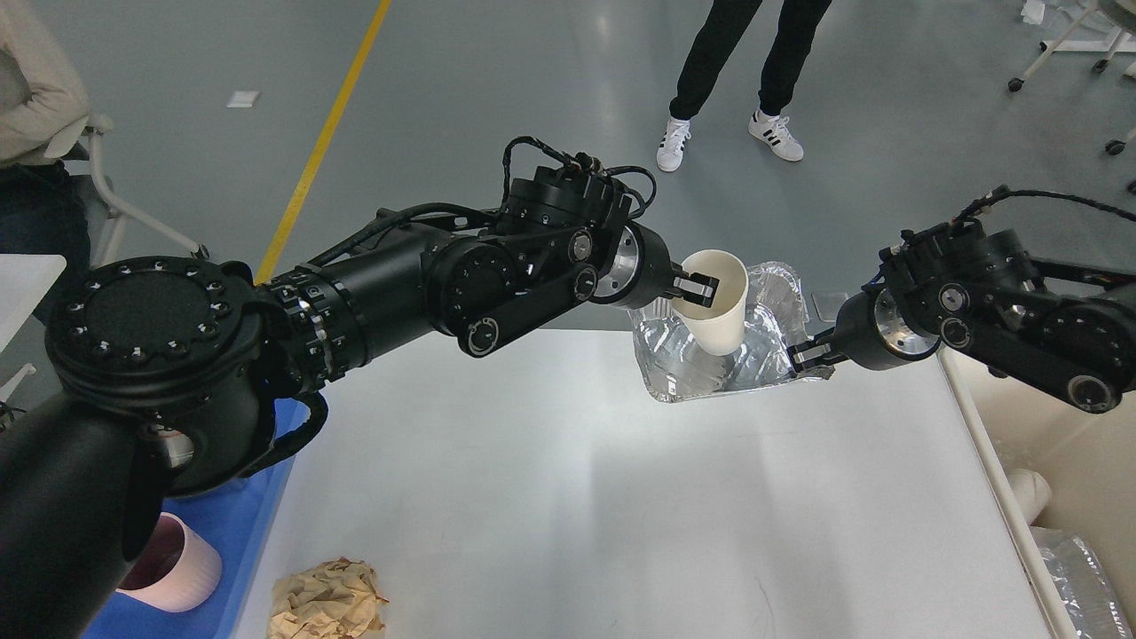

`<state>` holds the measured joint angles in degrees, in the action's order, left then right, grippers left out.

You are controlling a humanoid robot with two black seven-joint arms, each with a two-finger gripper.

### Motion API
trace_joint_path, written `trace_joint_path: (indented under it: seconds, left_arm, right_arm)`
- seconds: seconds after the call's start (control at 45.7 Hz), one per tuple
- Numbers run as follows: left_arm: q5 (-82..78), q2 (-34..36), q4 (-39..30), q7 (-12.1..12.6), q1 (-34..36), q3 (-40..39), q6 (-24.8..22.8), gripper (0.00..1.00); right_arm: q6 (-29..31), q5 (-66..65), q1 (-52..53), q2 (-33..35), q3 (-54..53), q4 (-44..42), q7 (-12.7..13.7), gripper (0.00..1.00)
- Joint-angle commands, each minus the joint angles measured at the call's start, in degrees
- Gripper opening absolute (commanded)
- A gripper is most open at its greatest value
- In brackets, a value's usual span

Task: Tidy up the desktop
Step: 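Lift the paper cup with the left gripper and pour it into the foil tray, then release the cup in the foil tray and withdraw the left gripper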

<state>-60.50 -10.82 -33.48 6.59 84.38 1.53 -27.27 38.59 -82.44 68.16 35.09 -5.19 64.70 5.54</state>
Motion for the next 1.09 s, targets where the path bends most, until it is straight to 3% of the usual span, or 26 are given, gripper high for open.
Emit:
trace_joint_path:
  seconds: [0.0,0.044,0.066,0.197,0.635,0.766,1.073]
  left_arm:
    - [0.6,-0.2,0.1,0.3,-0.6,-0.2,3.5,0.48]
    - [0.7,-0.2,0.1,0.3,-0.6,-0.3,4.5,0.71]
    - [0.8,-0.2,0.2,0.3,-0.7,-0.3,4.9,0.78]
    - [0.9,-0.1,0.1,0.1,-0.9,-0.7,5.9,0.85]
    - [6.0,-0.2,-0.4,-0.4,-0.5,-1.1,6.1,0.9]
    - [10.3,3.6,-1.4,-0.3,0.2,-0.9,5.7,0.91]
    - [10.1,27.4,-25.6,1.8,1.4,1.5,3.9,0.92]
  right_arm:
    - [0.0,0.0,0.0,0.1,0.1,0.1,0.0,0.0]
    - [0.1,0.1,0.0,0.1,0.1,0.1,0.0,0.0]
    - [0.2,0.1,0.0,0.2,0.0,0.1,-0.1,0.0]
    - [0.9,2.4,0.1,0.2,-0.1,0.1,-0.2,0.0]
    - [1.0,3.1,0.3,0.2,-0.3,-0.1,-0.4,0.0]
    - [1.0,3.6,0.3,0.2,-0.5,-0.1,-0.4,0.0]
    - [1.0,4.1,0.1,1.7,-0.5,0.0,-0.4,0.0]
